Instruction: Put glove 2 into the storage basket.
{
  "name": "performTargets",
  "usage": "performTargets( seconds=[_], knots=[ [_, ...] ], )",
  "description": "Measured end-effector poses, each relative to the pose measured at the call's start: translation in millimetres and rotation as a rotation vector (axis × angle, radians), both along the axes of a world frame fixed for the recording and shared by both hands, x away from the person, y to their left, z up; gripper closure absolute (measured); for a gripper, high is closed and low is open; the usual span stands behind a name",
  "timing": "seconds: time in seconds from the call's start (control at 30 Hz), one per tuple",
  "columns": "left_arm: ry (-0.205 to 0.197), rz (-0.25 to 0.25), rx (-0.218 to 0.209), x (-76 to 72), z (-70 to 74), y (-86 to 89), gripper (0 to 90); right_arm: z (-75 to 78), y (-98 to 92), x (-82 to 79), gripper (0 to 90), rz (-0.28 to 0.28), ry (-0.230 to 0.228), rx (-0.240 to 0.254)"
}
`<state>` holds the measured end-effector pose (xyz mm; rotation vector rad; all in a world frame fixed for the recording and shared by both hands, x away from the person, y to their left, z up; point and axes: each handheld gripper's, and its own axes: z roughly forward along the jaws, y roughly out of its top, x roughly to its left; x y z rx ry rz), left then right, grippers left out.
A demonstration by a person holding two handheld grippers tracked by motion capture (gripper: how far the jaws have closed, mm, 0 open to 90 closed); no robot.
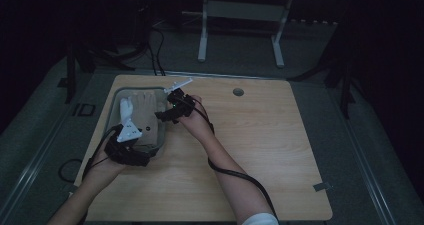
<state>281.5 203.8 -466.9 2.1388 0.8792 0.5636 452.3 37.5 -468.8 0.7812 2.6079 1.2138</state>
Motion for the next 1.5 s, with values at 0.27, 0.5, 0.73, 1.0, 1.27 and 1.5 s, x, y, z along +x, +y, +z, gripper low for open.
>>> performTargets(
  seconds=[0.27, 0.5, 0.73, 1.0, 1.27, 1.5],
  knots=[
    [-0.003, -0.055, -0.038, -3.8, -5.6, -22.6, 14.9, 1.9, -26.0, -16.0, 15.9, 0.019, -0.023, -0.002],
    [0.026, -0.093, -0.053, -2.4, -16.5, -42.4, 14.9, -3.3, -46.2, -25.7, 15.9, 0.038, -0.027, -0.018],
    [0.049, -0.117, -0.079, -0.2, -24.6, -57.3, 14.9, -10.0, -67.9, -30.8, 15.9, 0.044, -0.02, -0.031],
    [0.072, -0.15, -0.092, 1.7, -35.4, -73.6, 14.9, -17.9, -95.4, -33.1, 15.9, 0.034, -0.014, -0.038],
    [0.11, -0.181, -0.105, 4.1, -50.5, -90.2, 14.9, -32.7, -118.6, -38.5, 15.9, 0.017, 0.0, -0.043],
    [0.128, -0.198, -0.114, 6.6, -62.6, -98.6, 14.9, -47.0, -139.6, -42.7, 15.9, 0.002, 0.007, -0.036]
  ],
)
